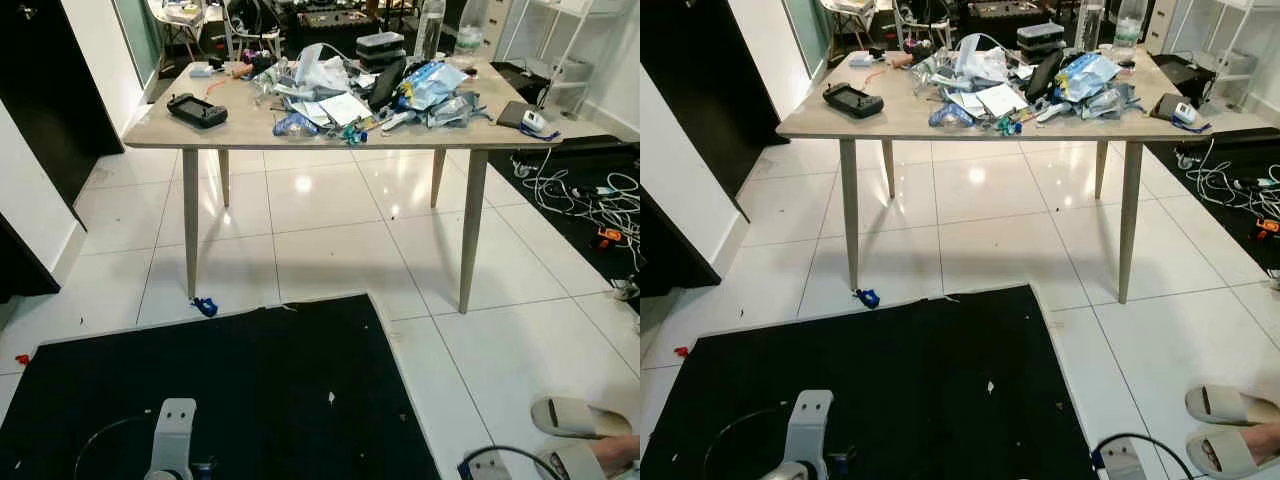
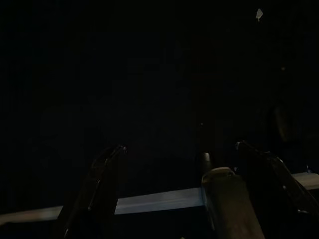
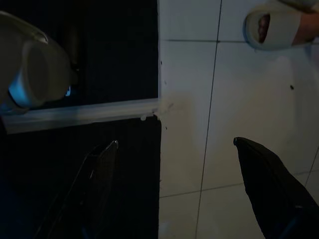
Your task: Picking trash to rubbish bin
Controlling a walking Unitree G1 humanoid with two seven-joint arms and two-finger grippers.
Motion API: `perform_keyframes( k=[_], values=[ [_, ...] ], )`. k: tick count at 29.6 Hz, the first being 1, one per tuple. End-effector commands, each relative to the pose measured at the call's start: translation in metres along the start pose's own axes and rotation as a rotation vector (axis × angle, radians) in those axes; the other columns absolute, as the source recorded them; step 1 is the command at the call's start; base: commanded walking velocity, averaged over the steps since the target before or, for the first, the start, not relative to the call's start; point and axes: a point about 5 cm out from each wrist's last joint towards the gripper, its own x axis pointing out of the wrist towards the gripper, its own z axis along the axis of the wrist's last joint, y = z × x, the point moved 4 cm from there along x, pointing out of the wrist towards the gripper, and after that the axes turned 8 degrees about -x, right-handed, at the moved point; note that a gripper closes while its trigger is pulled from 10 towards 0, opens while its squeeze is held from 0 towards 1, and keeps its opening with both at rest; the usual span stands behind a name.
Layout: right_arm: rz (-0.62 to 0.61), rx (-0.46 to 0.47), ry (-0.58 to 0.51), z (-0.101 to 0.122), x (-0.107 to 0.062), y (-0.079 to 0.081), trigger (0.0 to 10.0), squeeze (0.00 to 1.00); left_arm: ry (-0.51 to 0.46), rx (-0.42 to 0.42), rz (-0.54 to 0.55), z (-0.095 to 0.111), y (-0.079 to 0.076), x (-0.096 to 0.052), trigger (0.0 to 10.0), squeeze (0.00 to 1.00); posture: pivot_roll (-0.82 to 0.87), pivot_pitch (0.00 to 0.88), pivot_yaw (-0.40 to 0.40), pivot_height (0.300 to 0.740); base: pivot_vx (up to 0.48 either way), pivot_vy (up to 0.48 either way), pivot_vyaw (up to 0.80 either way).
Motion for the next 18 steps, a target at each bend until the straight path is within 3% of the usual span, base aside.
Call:
perform_keyframes(
  k=[1, 9, 18],
  values=[
    [0.01, 0.002, -0.002, -0.0007, -0.0001, 0.0028, 10.0, 0.0, 0.032, 0.004, -0.006, -0.0086, -0.0008, -0.0008, 10.0, 0.0, -0.06, 0.028, 0.072, 0.74, 0.289, 0.0, 0.0],
    [0.014, 0.001, 0.005, -0.0034, -0.0002, 0.003, 10.0, 0.0, 0.055, 0.019, -0.017, -0.0162, -0.0037, -0.0014, 10.0, 0.0, -0.07, 0.035, 0.074, 0.74, 0.098, 0.0, -0.11],
    [0.017, 0.003, 0.013, -0.0059, -0.0003, 0.0027, 10.0, 0.0, 0.055, 0.03, -0.027, -0.0149, -0.0062, -0.0009, 10.0, 0.0, -0.07, 0.041, 0.071, 0.74, 0.275, 0.0, -0.78]
  ],
)
